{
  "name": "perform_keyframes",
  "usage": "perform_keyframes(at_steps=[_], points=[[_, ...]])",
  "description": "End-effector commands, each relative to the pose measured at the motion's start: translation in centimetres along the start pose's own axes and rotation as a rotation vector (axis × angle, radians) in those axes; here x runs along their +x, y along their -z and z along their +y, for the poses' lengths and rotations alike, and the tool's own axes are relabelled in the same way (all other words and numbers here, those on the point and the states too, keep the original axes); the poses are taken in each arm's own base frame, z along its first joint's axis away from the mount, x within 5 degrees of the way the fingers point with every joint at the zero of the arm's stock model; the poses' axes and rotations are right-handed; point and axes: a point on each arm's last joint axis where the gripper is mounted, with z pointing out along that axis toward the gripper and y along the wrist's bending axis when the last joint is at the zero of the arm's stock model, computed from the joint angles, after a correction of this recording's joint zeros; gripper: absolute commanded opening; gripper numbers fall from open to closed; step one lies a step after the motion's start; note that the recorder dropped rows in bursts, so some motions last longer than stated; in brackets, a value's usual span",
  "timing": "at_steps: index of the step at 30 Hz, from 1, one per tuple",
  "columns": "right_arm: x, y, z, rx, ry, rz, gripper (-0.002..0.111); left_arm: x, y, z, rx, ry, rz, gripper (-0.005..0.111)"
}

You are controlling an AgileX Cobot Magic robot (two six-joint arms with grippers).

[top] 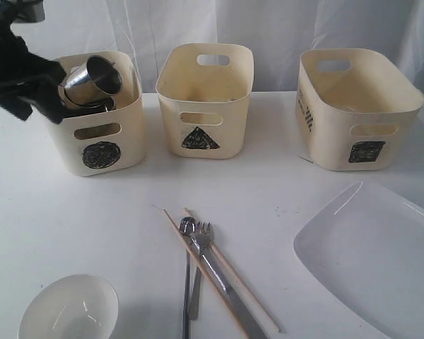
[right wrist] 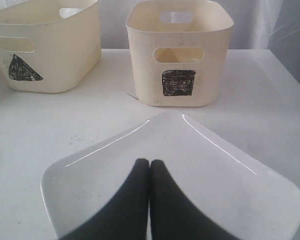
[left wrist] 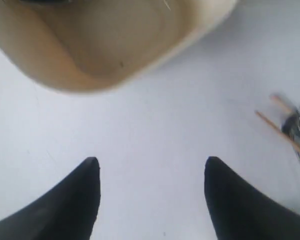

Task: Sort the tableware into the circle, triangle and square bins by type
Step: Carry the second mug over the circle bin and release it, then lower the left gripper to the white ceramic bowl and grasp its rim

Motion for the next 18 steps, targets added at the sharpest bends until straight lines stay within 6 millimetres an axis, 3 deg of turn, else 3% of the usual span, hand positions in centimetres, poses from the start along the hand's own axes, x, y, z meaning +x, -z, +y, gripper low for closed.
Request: perform_keyframes(at_steps=[1,2,8,12,18], points=[[-0.1,0.0,0.0,-0.006,0.000,-0.014,0.000,5.1,-1.5,-1.0,0.085,-0.019,0.213,0.064],[-0.1,0.0,0.0,-0.006,0.000,-0.014,0.000,6.7,-2.2,-1.3,0.116,-0.022,0.222,0.064],[-0.1,0.0,0.0,-0.006,0.000,-0.014,0.000,11.9,-4.1,-2.8,0.214,-0.020,0.167,0.064],[-0.1,0.0,0.0,-0.006,0.000,-0.014,0.000,14.8,-5.8,-2.9,0.206,-0.088,0.169,0.064],[-0.1,0.0,0.0,-0.006,0.000,-0.014,0.000,18.5,-10.0,-3.0,0.241,-0.078,0.146,0.064]])
